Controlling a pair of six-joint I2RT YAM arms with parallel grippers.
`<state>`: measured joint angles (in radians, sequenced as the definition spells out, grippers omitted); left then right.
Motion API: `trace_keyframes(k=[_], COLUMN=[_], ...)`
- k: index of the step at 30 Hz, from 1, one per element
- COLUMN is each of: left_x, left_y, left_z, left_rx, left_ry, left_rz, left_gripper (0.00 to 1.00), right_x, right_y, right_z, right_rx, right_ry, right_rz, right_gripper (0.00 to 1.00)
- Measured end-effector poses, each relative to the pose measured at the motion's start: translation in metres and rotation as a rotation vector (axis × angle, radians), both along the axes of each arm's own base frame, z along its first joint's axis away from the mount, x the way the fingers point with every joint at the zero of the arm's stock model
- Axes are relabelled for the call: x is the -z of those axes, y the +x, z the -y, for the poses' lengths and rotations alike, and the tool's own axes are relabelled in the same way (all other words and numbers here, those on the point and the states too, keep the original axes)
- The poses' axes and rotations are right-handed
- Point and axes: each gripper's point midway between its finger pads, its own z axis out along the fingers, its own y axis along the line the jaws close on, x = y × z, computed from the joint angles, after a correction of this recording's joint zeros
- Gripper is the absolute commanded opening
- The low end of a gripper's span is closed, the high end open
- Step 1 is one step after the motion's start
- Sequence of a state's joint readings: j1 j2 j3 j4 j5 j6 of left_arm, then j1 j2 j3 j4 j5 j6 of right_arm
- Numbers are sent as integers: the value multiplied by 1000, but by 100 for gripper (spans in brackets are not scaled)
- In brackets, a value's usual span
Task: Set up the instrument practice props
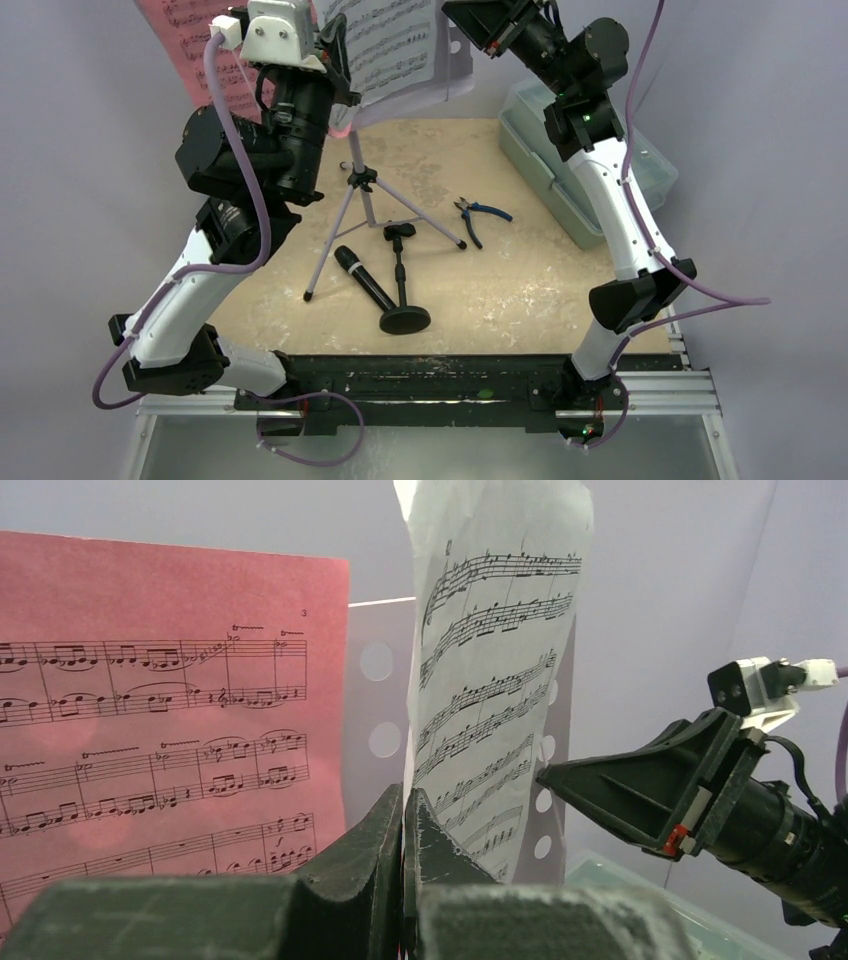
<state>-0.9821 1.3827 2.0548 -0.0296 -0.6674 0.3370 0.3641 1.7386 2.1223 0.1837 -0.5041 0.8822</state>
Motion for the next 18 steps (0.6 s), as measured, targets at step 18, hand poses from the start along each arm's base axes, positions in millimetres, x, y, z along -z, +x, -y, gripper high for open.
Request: trace_keyframes(k=[18], left_x=[4], left_y=[9], left_z=[-11], left_rx=[-91], left_ry=[-74], left_rz=[-16], left_gripper=[0], right_x=[-8], right_y=[-7], right_z=[-7], right_rx=[-74], right_ry=[33], right_rz=[56], right_gripper=[26])
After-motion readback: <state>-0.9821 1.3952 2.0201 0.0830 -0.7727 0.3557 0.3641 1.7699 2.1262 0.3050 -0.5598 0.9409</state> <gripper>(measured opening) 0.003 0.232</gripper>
